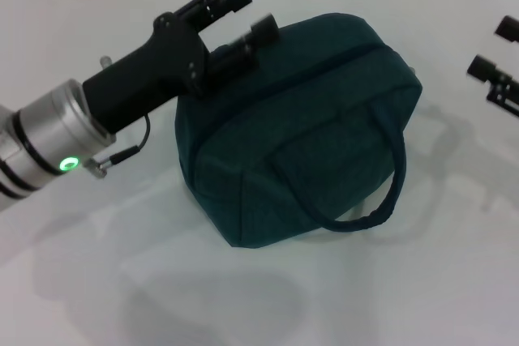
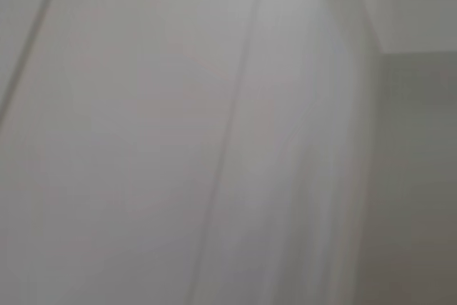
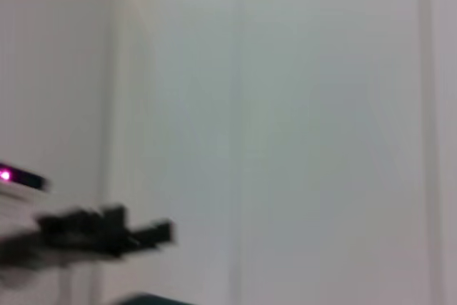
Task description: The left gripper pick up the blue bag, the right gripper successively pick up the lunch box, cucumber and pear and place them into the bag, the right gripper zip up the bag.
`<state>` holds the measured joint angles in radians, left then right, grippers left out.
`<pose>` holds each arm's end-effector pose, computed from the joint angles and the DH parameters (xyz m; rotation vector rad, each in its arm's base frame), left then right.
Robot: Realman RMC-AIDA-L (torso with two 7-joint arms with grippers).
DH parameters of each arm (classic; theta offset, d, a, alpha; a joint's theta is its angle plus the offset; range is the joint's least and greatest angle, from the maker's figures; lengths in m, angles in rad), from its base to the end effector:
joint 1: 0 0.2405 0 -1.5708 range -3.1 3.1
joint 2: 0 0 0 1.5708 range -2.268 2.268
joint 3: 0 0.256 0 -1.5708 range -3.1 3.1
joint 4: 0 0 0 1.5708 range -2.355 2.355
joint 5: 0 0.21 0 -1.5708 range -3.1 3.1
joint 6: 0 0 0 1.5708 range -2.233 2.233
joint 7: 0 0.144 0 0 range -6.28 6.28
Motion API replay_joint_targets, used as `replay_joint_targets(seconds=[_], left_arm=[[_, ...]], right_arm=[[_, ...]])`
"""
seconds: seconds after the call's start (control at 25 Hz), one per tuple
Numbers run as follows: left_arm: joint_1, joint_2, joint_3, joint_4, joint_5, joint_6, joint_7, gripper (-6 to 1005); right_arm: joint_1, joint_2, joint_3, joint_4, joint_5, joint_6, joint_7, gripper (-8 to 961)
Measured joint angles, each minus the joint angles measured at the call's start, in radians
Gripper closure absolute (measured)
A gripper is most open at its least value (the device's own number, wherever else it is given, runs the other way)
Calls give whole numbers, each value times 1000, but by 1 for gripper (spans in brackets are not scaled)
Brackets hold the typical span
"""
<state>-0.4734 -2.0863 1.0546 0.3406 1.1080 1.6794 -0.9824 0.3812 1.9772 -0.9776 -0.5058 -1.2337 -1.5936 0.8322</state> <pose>-0.2234 0.3078 -0.0087 -2.3070 -0.3902 -1.4642 0.2685 0.3161 0.0463 -2.2984 0.0897 1.0497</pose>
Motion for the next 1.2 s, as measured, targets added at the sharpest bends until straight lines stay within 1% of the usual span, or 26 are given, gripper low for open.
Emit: replay_joint_targets(seconds=[0.08, 0.2, 0.24, 0.28, 0.4, 0.56, 0.64, 0.8, 1.0, 1.2], left_arm=[[5, 1, 1, -5, 22, 23, 29, 489], [31, -4, 3, -15, 49, 44, 98, 410], [37, -5, 7, -21, 51, 53, 117, 364], [43, -5, 11, -30, 51, 66, 142, 319], [51, -5, 26, -61, 53, 95, 208, 182], [63, -6, 40, -76, 53, 98, 239, 177], [66, -6, 42, -82, 53, 98, 242, 174], [71, -6, 43, -87, 53, 98, 252, 174], [80, -6, 44, -88, 53, 99, 264, 174], [87, -3, 54, -86, 53, 100, 267, 174]], right_arm=[[14, -9, -10, -9, -22, -60, 38, 352], [58, -17, -11, -7, -72, -125, 72, 355], [70, -17, -11, -6, -91, -140, 72, 356], [80, -15, -12, -7, -109, -152, 70, 357], [99, -2, -12, -12, -152, -170, 63, 359], [109, 26, -11, -5, -161, -161, 31, 362], [108, 33, -10, -4, -158, -160, 14, 362], [107, 36, -10, 3, -153, -158, 3, 362], [122, 38, -1, 38, -150, -154, -8, 362], [123, 42, 0, 39, -148, -154, -11, 362]])
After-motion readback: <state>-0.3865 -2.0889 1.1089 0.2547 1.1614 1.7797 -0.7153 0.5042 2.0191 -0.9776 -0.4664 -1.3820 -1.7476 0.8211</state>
